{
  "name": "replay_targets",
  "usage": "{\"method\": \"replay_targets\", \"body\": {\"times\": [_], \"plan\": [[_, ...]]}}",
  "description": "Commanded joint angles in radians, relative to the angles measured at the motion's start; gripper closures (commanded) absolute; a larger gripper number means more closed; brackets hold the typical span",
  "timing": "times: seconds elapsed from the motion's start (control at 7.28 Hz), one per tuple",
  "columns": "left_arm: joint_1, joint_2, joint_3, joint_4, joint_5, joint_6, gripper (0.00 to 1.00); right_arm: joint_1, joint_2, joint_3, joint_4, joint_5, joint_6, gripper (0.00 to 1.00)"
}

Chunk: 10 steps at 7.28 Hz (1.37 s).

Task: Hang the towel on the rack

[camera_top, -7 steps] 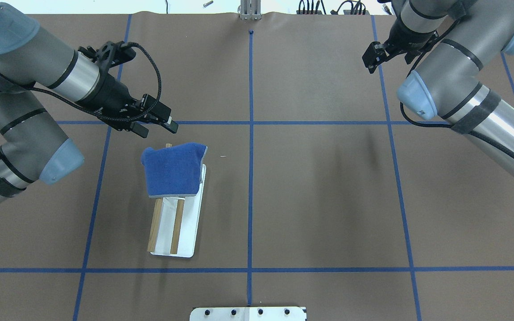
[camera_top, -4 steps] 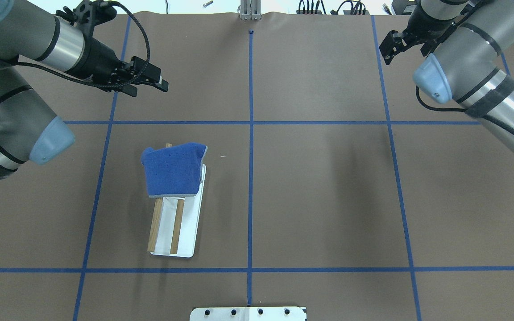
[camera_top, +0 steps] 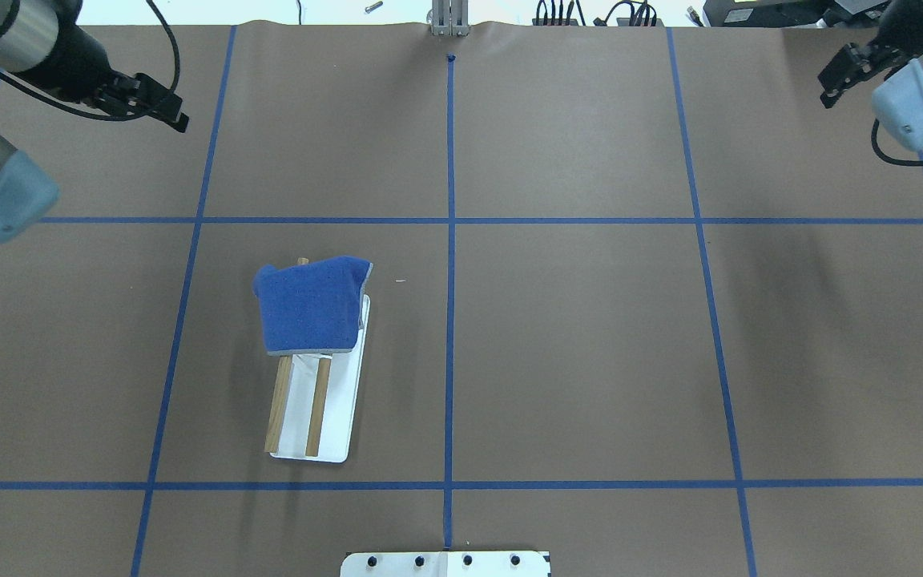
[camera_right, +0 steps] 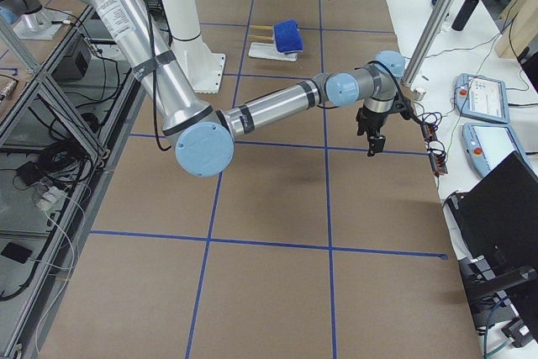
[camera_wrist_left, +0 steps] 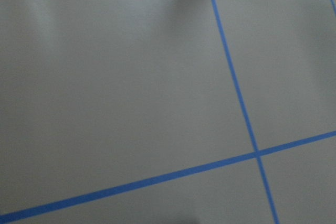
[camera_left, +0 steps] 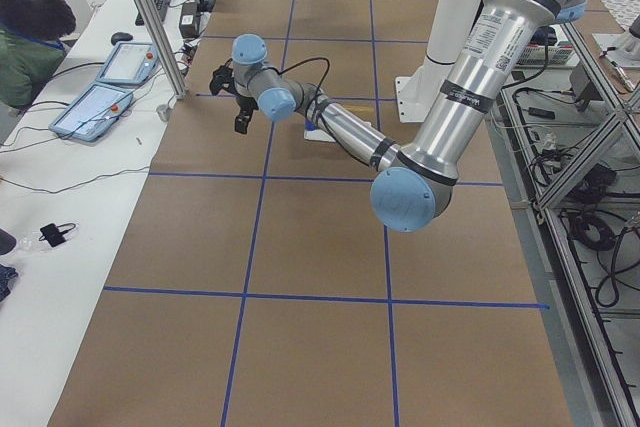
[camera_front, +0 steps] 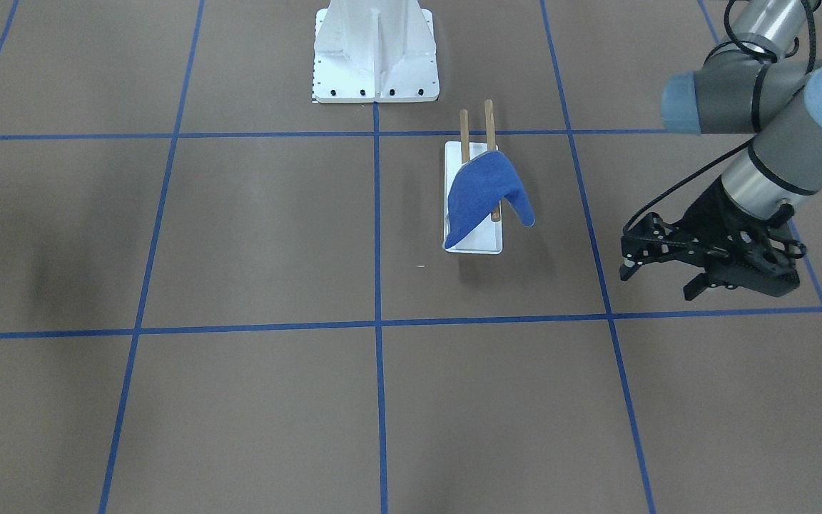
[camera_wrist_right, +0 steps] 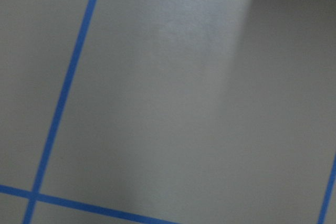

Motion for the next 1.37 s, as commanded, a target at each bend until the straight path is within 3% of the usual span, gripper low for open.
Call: {"method": "replay_targets", "body": {"times": [0.0, 0.14, 0.41, 0.55, 0.82, 0.96, 1.24], "plan": [[-0.14, 0.043, 0.004, 0.26, -0.007, 0.379, 0.03, 0.081, -0.109, -0.004, 0.0, 0.003, -0.129, 0.0], [-0.192, 0.066, 0.008, 0.351, -0.002, 0.478, 0.03, 0.126, -0.16, -0.004, 0.0, 0.003, -0.211, 0.0], [-0.314, 0.237, 0.032, 0.372, 0.0, 0.754, 0.02, 0.18, -0.233, -0.001, 0.003, -0.001, -0.332, 0.0], [-0.382, 0.279, 0.115, 0.355, -0.002, 0.889, 0.02, 0.183, -0.273, -0.004, 0.008, -0.021, -0.422, 0.0], [-0.485, 0.289, 0.158, 0.346, -0.048, 0.897, 0.02, 0.198, -0.281, -0.004, 0.003, -0.023, -0.414, 0.0], [-0.508, 0.318, 0.157, 0.335, -0.048, 0.897, 0.02, 0.198, -0.277, 0.01, 0.002, -0.021, -0.38, 0.0], [-0.519, 0.413, -0.009, 0.332, -0.043, 0.897, 0.02, 0.198, -0.274, 0.054, 0.0, -0.014, -0.262, 0.0]]}}
